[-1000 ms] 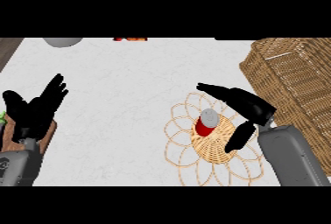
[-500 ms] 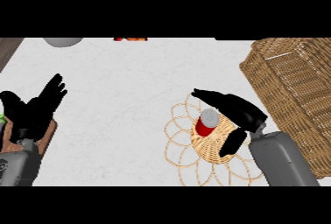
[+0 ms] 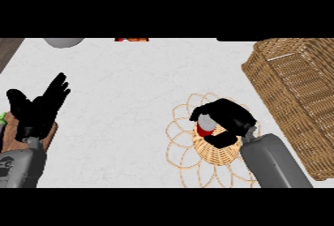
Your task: Pick the can from the placemat and place it in the basket
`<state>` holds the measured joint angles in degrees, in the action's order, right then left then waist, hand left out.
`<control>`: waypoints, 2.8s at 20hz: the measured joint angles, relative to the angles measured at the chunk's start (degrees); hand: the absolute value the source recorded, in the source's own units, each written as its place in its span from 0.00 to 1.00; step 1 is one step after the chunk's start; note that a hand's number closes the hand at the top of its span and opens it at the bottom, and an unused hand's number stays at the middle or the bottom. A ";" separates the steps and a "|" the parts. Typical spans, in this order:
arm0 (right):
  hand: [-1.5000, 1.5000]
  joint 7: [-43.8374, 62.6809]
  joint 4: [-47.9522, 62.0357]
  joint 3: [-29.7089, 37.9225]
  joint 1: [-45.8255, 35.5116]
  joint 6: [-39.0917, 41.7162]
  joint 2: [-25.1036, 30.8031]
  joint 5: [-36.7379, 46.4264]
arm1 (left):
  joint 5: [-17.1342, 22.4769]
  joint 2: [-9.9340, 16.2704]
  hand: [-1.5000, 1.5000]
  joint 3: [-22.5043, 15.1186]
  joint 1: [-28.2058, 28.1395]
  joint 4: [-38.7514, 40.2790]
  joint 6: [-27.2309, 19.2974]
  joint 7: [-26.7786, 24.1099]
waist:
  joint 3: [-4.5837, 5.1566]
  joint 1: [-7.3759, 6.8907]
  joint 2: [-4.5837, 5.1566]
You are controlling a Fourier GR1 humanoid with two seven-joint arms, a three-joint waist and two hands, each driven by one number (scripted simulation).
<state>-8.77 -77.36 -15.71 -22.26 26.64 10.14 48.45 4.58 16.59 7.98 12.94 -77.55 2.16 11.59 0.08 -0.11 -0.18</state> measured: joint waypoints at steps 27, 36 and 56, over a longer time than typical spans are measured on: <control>1.00 51.15 8.26 18.16 -16.38 -42.90 -9.99 5.37 | -0.97 -2.10 0.50 -1.89 1.98 -1.11 2.43 0.37 | -0.11 -5.77 1.44; 1.00 68.73 20.33 15.74 -36.00 -57.51 -9.94 22.29 | -1.67 -2.40 0.50 -2.55 3.80 -0.41 2.08 1.29 | 0.15 -6.01 1.16; 1.00 76.55 45.10 29.97 -61.27 -55.83 -1.13 44.05 | -2.15 -2.43 0.50 -1.28 2.60 0.31 0.92 0.32 | 0.05 -2.91 1.06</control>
<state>67.78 -32.26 14.26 -83.53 -29.19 9.01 92.50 2.43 14.16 6.70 15.55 -77.25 3.08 11.92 0.13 -3.02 0.88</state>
